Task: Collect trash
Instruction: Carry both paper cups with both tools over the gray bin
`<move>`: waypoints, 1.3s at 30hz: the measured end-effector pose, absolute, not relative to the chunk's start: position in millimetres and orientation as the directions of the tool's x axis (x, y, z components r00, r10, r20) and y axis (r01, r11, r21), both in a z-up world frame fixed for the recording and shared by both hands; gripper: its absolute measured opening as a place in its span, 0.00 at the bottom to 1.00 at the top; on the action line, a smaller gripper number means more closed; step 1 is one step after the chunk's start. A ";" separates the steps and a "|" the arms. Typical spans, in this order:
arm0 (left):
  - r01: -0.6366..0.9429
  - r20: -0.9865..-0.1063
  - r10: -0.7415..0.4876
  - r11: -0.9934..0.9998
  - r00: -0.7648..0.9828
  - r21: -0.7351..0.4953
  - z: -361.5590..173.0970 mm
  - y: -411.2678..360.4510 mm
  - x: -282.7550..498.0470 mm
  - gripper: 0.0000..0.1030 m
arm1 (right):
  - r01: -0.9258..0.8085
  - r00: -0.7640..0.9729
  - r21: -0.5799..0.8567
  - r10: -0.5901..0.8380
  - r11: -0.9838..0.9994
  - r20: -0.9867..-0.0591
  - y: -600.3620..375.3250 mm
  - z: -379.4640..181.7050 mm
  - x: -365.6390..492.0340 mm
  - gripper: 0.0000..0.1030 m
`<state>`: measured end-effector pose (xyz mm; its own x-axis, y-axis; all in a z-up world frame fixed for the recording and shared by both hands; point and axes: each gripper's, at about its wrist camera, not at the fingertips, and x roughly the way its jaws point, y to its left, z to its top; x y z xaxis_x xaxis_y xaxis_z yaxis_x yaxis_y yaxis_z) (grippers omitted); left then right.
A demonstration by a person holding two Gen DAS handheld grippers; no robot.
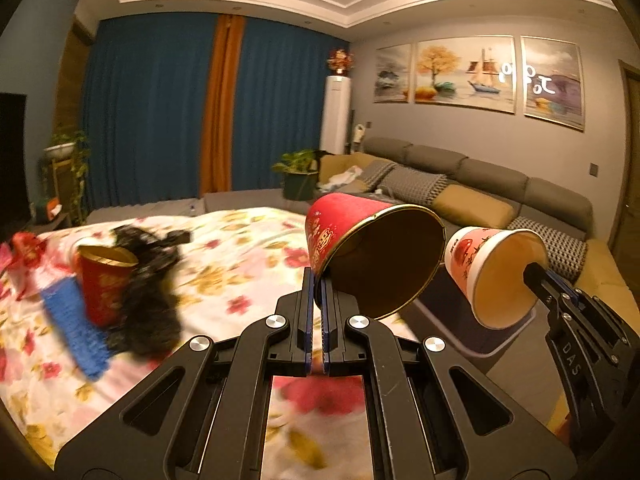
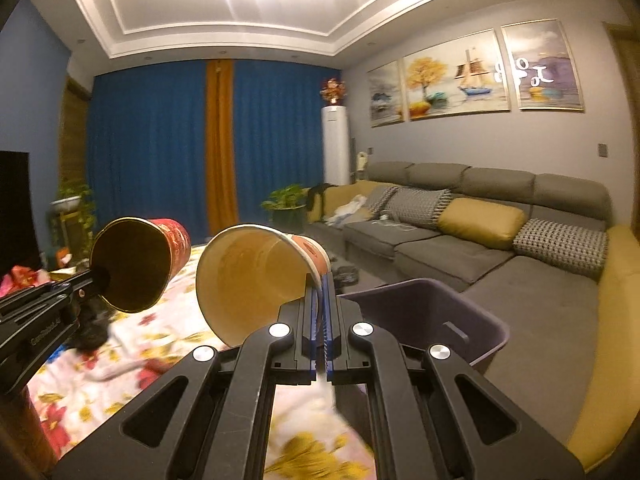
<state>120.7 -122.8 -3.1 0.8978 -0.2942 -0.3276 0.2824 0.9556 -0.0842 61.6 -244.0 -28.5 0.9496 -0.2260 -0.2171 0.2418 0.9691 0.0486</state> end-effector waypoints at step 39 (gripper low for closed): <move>0.504 -0.367 -0.494 0.860 0.788 -0.078 -25.6 -273.5 188.7 0.02 | 0.479 0.862 0.063 -0.456 0.876 -0.221 -358.9 -43.2 98.3 0.04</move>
<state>188.7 -273.5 -25.6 0.7881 -0.4945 -0.3666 0.5037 0.8604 -0.0775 98.3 -358.9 -43.2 0.8624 -0.4558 -0.2205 0.4789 0.8756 0.0631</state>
